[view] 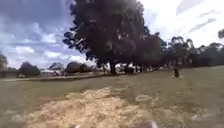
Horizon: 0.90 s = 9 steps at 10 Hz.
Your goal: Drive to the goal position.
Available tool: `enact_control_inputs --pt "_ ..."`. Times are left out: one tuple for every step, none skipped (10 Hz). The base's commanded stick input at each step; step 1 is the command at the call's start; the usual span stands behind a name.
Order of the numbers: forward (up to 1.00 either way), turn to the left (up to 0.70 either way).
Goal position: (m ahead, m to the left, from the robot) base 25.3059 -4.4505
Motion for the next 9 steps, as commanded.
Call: enact_control_inputs --pt "0.7 0.0" --pt "0.7 0.0" --pt "0.7 0.0" --pt "0.7 0.0" --pt "0.7 0.0" --pt "0.7 0.0" --pt "0.7 0.0" --pt "0.7 0.0" --pt "0.7 0.0"
